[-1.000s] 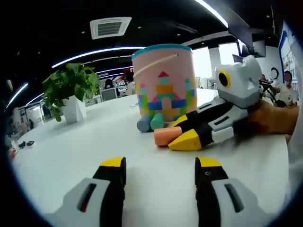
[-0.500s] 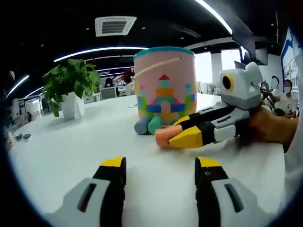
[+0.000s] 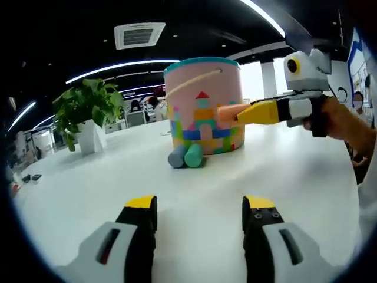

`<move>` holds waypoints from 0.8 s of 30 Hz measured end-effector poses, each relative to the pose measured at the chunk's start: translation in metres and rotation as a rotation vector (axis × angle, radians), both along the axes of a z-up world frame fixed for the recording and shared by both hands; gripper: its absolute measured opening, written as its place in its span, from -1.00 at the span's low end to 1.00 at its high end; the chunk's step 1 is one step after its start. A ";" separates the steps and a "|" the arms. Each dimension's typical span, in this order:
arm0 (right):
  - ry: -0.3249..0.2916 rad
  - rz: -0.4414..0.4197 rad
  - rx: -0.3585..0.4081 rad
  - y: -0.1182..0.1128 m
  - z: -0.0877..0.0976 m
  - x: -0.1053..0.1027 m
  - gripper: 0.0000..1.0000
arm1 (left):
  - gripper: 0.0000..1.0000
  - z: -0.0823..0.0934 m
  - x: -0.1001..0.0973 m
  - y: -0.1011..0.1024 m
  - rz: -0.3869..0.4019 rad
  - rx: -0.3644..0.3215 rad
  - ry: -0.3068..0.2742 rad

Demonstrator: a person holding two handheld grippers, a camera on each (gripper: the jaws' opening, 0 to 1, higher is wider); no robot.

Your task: Arrange the toys in the designated storage area by placing each visible toy with the group until no toy remains scattered across the table.

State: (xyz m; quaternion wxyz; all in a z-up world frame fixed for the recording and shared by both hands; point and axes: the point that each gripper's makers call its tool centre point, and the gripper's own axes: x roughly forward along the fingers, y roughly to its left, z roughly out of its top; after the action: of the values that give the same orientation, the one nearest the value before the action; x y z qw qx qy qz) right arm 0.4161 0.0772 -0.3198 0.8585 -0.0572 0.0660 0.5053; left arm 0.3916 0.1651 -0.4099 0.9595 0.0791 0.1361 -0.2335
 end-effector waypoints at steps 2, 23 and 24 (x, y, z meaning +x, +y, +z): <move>-0.012 -0.008 0.000 -0.010 0.013 0.002 -0.60 | 0.19 0.000 0.000 0.000 -0.002 0.002 0.000; -0.252 -0.161 -0.182 -0.111 0.166 0.088 -0.60 | 0.19 0.001 0.000 0.001 0.001 -0.014 -0.007; -0.258 -0.166 -0.205 -0.114 0.170 0.093 -0.60 | 0.19 0.001 0.000 0.001 0.001 -0.014 -0.007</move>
State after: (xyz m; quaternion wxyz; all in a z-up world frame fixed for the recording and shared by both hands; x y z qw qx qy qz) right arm 0.5091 -0.0368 -0.1498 0.8883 -0.2031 0.0107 0.4118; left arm 0.3913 0.1663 -0.4091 0.9607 0.0731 0.1312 -0.2336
